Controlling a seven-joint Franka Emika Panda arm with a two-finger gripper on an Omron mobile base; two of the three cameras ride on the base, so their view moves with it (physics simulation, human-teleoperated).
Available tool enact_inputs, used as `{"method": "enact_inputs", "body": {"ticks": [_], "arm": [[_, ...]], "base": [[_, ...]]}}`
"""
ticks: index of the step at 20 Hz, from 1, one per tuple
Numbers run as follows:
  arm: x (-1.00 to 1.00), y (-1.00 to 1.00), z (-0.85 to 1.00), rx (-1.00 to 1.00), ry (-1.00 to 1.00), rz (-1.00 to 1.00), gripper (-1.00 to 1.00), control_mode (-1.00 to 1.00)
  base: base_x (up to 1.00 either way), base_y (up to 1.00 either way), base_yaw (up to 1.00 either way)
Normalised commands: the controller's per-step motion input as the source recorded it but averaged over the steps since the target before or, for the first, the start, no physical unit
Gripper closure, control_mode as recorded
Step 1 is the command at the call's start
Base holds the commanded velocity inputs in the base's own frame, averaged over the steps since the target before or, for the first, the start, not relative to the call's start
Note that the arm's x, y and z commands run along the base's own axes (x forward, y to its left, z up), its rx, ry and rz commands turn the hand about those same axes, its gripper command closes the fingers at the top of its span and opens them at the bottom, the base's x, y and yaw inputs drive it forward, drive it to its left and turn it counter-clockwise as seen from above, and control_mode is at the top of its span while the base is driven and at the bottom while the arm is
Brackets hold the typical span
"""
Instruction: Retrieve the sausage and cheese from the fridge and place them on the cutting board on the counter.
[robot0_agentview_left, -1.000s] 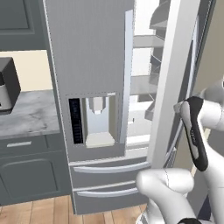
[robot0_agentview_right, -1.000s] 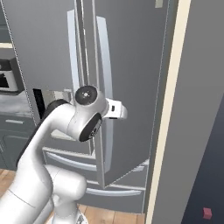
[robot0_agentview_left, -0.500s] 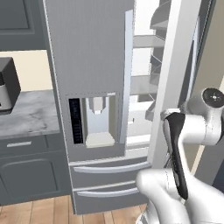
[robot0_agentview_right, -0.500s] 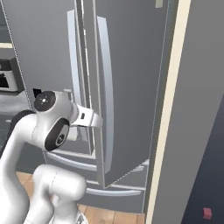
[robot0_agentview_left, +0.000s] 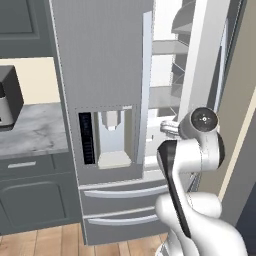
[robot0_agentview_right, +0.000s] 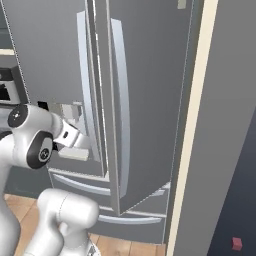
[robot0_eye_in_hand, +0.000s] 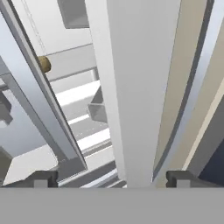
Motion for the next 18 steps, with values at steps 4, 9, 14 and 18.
{"method": "enact_inputs", "body": {"ticks": [4, 9, 14, 18], "arm": [[0.34, 0.38, 0.02, 0.38, -0.18, -0.25, -1.00, -1.00], [0.58, 0.19, 0.00, 0.42, -0.18, -0.24, -1.00, -1.00], [0.65, 0.08, 0.00, 0.37, -0.22, -0.27, -1.00, -1.00], [0.62, 0.02, 0.04, 0.31, -0.13, -0.26, -1.00, -1.00]], "base": [[0.00, 0.00, 0.00], [0.00, 0.00, 0.00], [0.00, 0.00, 0.00], [0.00, 0.00, 0.00]]}}
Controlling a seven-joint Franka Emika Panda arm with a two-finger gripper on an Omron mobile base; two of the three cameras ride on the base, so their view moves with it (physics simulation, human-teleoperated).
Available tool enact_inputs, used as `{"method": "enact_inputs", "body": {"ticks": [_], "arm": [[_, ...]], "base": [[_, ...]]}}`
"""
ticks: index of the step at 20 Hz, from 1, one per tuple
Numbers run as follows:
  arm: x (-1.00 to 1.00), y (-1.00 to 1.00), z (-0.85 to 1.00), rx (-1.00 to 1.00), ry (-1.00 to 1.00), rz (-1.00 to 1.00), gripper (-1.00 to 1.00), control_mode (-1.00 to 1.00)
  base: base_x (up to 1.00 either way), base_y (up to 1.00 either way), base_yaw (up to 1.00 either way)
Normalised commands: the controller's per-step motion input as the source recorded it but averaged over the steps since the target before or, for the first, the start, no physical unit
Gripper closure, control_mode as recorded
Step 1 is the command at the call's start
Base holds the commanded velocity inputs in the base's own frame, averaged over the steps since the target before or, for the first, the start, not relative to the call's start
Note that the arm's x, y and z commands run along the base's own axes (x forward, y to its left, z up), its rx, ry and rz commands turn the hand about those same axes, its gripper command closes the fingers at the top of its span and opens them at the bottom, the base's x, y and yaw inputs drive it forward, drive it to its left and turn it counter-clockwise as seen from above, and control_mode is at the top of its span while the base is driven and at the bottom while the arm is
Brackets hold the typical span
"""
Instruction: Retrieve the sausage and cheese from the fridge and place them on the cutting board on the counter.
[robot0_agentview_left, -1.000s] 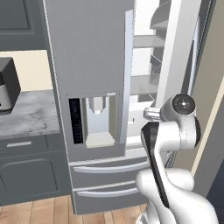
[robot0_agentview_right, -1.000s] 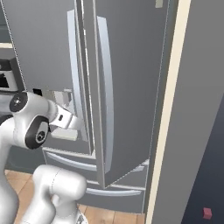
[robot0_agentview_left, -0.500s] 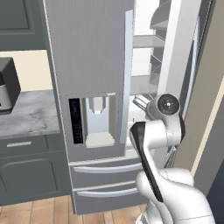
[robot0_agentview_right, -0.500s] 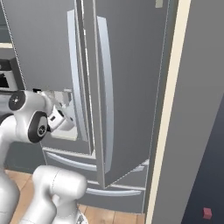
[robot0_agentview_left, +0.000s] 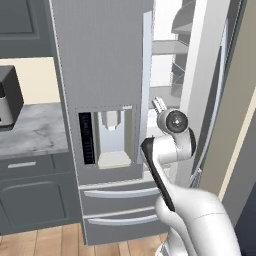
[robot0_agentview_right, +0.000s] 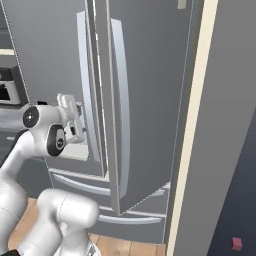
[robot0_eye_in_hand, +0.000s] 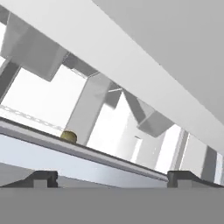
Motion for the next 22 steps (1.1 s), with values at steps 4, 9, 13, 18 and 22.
{"method": "enact_inputs", "body": {"ticks": [4, 9, 13, 18, 22], "arm": [[0.46, -0.26, 0.00, 0.08, 0.01, -0.27, -1.00, -1.00], [0.26, -0.52, 0.03, 0.12, 0.06, -0.15, -1.00, -1.00], [-0.13, -0.69, 0.06, 0.18, 0.00, -0.08, -1.00, -1.00], [-0.32, -0.72, 0.03, 0.19, 0.00, -0.09, -1.00, -1.00], [-0.33, -0.65, 0.03, 0.16, 0.00, -0.19, -1.00, -1.00]], "base": [[0.00, 0.00, 0.00], [0.00, 0.00, 0.00], [0.00, 0.00, 0.00], [0.00, 0.00, 0.00], [0.00, 0.00, 0.00]]}}
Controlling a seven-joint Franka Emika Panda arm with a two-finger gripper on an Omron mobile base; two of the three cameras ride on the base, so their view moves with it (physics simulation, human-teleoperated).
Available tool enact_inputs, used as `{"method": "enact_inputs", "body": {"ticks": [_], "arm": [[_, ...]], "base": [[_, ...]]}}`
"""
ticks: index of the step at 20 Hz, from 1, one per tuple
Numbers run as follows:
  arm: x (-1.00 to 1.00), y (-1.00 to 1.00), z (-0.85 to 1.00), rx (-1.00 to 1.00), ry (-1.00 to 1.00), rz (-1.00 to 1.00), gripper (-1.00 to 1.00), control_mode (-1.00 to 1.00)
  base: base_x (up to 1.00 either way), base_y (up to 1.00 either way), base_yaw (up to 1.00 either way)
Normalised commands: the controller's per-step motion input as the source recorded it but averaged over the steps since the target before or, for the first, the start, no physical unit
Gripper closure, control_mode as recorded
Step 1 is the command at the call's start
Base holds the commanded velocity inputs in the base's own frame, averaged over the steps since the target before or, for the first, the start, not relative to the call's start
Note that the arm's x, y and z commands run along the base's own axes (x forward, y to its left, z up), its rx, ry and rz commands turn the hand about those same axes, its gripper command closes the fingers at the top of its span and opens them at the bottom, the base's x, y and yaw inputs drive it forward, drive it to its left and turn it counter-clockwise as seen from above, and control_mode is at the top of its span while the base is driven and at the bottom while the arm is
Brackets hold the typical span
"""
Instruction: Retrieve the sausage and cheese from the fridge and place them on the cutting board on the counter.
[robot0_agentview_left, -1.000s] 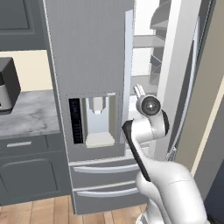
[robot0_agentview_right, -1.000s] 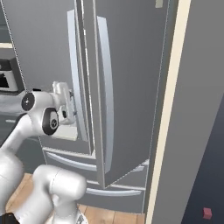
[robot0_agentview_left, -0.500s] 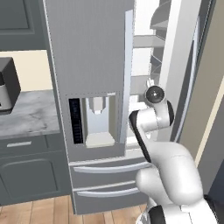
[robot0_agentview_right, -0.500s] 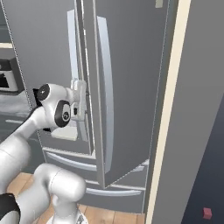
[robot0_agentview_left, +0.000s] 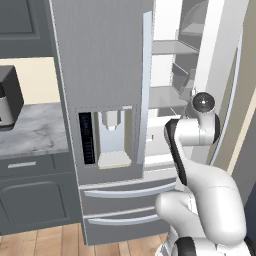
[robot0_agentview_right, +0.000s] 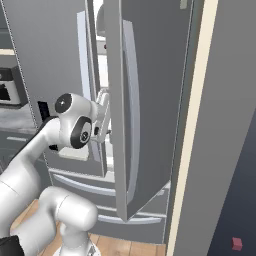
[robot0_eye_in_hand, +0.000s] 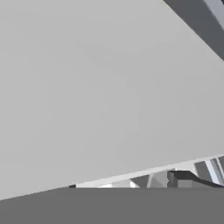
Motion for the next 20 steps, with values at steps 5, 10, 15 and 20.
{"method": "enact_inputs", "body": {"ticks": [5, 10, 15, 20], "arm": [[-0.26, -0.63, 0.02, 0.11, 0.04, -0.29, -1.00, -1.00], [-0.13, -0.75, 0.00, 0.02, 0.04, -0.29, -1.00, -1.00], [-0.13, -0.83, 0.00, 0.03, 0.04, -0.22, -1.00, -1.00], [-0.15, -0.84, 0.00, 0.05, 0.07, -0.21, -1.00, -1.00]], "base": [[0.00, 0.00, 0.00], [0.00, 0.00, 0.00], [0.00, 0.00, 0.00], [0.00, 0.00, 0.00]]}}
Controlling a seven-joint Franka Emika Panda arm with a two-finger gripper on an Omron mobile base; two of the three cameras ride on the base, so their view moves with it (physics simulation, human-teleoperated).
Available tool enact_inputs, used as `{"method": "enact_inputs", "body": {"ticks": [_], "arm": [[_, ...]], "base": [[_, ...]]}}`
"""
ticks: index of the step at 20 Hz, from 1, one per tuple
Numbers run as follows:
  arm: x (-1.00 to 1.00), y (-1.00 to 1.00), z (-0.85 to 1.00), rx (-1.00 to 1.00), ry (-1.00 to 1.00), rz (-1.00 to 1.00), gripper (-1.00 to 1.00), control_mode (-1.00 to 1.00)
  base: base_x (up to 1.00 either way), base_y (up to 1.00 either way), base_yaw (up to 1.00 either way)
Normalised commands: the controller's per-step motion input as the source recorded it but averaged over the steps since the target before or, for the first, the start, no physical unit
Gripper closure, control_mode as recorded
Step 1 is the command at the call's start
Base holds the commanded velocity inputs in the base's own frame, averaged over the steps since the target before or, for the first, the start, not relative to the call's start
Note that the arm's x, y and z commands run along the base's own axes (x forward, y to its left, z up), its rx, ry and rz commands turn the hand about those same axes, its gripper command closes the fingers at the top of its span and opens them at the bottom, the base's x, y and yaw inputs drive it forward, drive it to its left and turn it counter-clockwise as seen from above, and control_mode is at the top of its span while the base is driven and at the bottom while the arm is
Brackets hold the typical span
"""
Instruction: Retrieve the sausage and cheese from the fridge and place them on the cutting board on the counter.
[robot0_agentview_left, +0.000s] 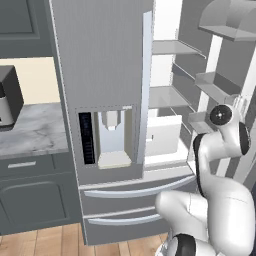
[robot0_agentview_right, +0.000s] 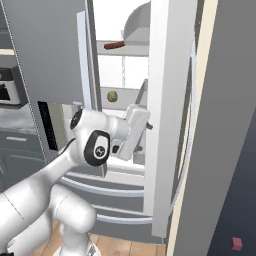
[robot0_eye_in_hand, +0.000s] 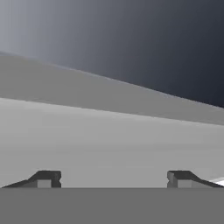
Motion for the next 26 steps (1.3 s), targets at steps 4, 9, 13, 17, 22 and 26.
{"method": "enact_inputs", "body": {"ticks": [4, 9, 13, 17, 22, 26], "arm": [[-0.09, -0.76, 0.00, 0.03, 0.17, -0.21, -1.00, -1.00], [-0.02, 0.40, -0.01, -0.04, 0.11, 0.04, -1.00, -1.00], [-0.21, 0.76, -0.10, -0.26, 0.01, 0.35, -1.00, -1.00], [-0.35, 0.57, -0.13, -0.31, 0.01, 0.61, -1.00, -1.00], [-0.27, 0.36, -0.09, -0.29, 0.08, 0.82, -1.00, -1.00], [-0.15, 0.42, 0.00, -0.21, 0.24, 0.69, -1.00, -1.00]], "base": [[0.00, 0.00, 0.00], [0.00, 0.00, 0.00], [0.00, 0.00, 0.00], [0.00, 0.00, 0.00], [0.00, 0.00, 0.00], [0.00, 0.00, 0.00]]}}
